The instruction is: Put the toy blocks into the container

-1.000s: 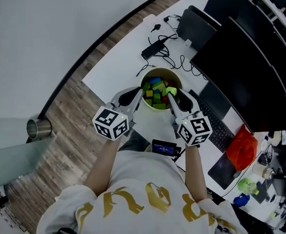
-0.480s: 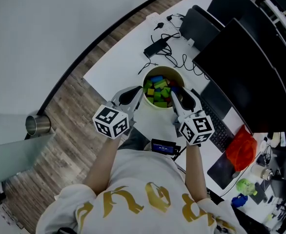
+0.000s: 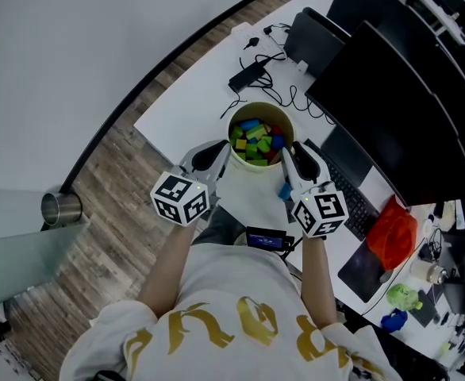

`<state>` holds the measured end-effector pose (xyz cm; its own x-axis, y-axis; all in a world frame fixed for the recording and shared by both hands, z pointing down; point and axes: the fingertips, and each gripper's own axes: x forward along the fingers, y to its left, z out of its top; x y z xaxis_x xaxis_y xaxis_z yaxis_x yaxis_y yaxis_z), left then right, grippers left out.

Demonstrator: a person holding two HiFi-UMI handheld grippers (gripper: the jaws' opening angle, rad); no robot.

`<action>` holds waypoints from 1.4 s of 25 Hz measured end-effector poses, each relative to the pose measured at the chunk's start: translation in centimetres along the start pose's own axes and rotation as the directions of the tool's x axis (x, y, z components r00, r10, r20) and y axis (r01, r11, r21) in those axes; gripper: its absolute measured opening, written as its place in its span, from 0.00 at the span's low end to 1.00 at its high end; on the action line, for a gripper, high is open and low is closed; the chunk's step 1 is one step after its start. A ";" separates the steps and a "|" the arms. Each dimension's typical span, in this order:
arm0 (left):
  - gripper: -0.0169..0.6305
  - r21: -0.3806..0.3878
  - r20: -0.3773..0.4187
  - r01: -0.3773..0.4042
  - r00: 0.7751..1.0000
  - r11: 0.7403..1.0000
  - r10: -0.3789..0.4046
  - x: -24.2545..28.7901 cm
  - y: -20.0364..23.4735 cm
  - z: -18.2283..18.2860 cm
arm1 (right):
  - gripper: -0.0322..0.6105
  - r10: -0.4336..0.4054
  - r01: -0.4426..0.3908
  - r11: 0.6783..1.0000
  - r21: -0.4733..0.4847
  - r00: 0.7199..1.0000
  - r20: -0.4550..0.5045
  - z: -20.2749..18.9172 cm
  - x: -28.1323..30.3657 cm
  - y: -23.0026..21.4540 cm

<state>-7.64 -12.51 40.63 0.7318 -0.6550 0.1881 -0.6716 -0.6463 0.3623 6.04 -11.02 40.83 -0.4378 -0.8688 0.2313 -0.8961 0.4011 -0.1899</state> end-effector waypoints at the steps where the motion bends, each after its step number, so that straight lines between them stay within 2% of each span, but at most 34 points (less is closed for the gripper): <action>1: 0.04 0.005 0.001 0.002 1.000 1.000 -0.002 -0.1 -0.3 0.0 | 0.22 -0.010 0.010 1.000 -0.002 1.000 0.012 0.1 -0.4 -0.1; 12: 0.04 0.048 0.030 0.044 0.998 0.998 -0.046 -1.0 -4.7 0.3 | 0.17 -0.073 0.074 0.997 -0.025 0.997 0.040 0.2 -5.8 -0.1; 22: 0.04 0.075 0.030 0.077 0.996 0.994 -0.079 -1.3 -8.2 -0.4 | 0.09 -0.146 0.148 0.989 -0.024 0.987 0.058 -0.3 -10.1 -0.9; 35: 0.04 0.086 -0.001 0.105 0.994 0.991 -0.105 -1.2 -10.9 -2.2 | 0.09 -0.187 0.187 0.982 -0.009 0.982 0.024 -2.5 -13.1 -1.6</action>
<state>-1.00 -3.80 38.50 0.7985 -0.5830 0.1497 -0.5985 -0.7426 0.3005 13.04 0.43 40.49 -0.2606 -0.9351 0.2400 -0.9629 0.2338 -0.1345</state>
